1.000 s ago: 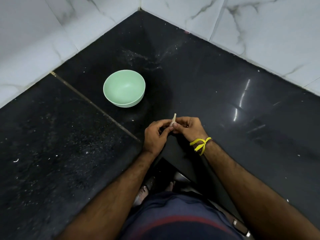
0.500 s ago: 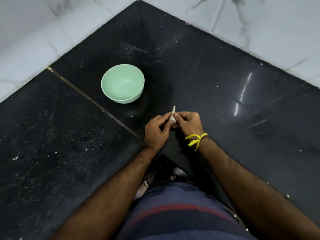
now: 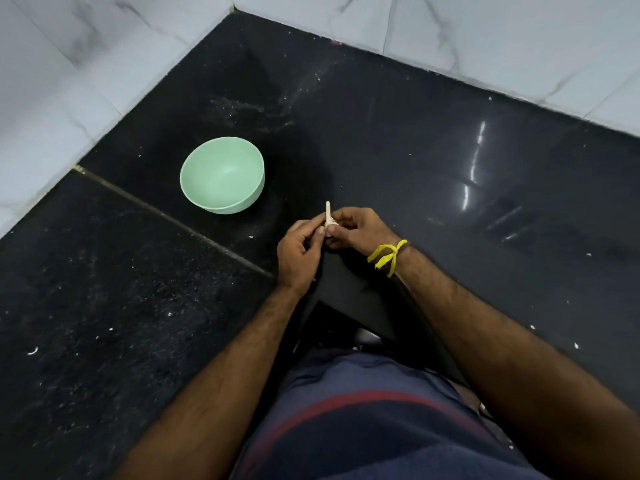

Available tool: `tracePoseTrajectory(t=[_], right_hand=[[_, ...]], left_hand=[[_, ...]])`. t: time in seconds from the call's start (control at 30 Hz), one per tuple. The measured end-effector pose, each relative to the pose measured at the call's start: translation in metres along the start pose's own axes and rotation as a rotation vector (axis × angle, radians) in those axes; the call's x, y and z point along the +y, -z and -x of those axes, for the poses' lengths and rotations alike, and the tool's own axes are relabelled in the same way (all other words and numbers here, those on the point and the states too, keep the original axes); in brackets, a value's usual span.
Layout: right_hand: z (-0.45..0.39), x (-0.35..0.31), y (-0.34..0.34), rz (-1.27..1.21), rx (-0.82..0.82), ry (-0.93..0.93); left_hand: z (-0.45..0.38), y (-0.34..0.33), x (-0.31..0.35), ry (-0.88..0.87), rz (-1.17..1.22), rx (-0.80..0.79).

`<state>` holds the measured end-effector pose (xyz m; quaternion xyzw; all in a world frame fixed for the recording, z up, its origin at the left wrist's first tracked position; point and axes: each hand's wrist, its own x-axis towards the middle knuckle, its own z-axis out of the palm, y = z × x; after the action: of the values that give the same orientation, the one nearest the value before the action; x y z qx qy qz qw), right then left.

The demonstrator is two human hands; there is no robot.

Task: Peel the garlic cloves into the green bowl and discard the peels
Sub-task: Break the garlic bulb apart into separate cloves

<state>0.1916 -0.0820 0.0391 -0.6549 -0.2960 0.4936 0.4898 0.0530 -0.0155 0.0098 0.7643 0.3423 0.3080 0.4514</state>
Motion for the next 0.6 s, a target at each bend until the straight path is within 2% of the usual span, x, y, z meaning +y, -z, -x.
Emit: tracePoseTrajectory(t=[0.13, 0.33, 0.47, 0.6], right_hand=[[-0.002, 0.006, -0.006, 0.168, 0.076, 0.032], [-0.003, 0.015, -0.024, 0.205, 0.265, 0.064], [-0.004, 0.009, -0.023, 0.332, 0.305, 0.117], [-0.002, 0.013, -0.029, 0.330, 0.314, 0.172]], left_hand=[[0.001, -0.002, -0.001, -0.009, -0.007, 0.024], [-0.001, 0.000, -0.007, 0.000, -0.002, 0.090], [0.001, -0.001, -0.001, 0.018, 0.032, 0.093], [0.001, -0.001, -0.003, 0.056, 0.073, 0.110]])
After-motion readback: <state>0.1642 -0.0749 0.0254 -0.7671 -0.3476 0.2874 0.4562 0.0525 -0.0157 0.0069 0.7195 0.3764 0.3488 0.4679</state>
